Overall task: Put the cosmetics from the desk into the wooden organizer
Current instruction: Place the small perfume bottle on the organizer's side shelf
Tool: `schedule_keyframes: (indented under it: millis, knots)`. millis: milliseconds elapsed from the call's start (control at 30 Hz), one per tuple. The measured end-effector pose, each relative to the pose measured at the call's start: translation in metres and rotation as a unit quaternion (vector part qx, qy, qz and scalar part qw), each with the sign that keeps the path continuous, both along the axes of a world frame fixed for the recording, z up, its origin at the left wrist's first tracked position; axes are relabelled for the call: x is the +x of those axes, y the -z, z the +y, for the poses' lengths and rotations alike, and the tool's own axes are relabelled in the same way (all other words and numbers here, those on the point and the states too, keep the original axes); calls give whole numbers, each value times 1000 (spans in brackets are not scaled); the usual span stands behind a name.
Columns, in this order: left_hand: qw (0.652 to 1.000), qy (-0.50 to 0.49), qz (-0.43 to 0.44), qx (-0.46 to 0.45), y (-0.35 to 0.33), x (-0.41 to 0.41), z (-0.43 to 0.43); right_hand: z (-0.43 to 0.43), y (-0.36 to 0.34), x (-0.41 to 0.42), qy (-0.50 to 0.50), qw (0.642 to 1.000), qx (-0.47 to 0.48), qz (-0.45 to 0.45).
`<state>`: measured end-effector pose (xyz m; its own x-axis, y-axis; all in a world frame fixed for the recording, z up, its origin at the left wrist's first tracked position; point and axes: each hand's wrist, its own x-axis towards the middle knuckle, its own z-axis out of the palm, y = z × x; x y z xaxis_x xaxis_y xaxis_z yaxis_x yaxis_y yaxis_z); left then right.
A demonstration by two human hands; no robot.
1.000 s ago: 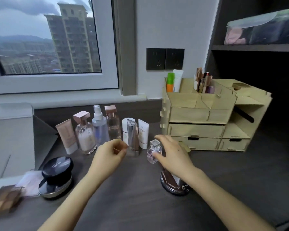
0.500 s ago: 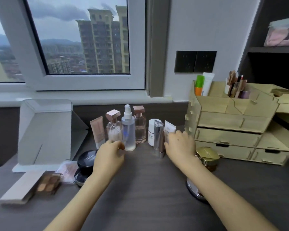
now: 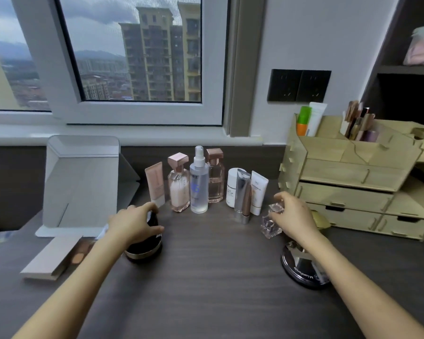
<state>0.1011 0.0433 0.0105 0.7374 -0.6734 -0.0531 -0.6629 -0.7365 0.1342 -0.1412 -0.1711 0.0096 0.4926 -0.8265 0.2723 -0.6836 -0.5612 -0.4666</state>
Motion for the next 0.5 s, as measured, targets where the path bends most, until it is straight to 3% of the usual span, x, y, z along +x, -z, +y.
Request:
schedule_keyframes:
  millis: [300, 500]
  knots:
    - [1000, 11, -17, -24, -2, -19, 7, 5, 8, -1, -11, 999, 19, 48]
    - [983, 94, -48, -150, -29, -65, -24, 17, -3, -10, 2, 999, 23, -43]
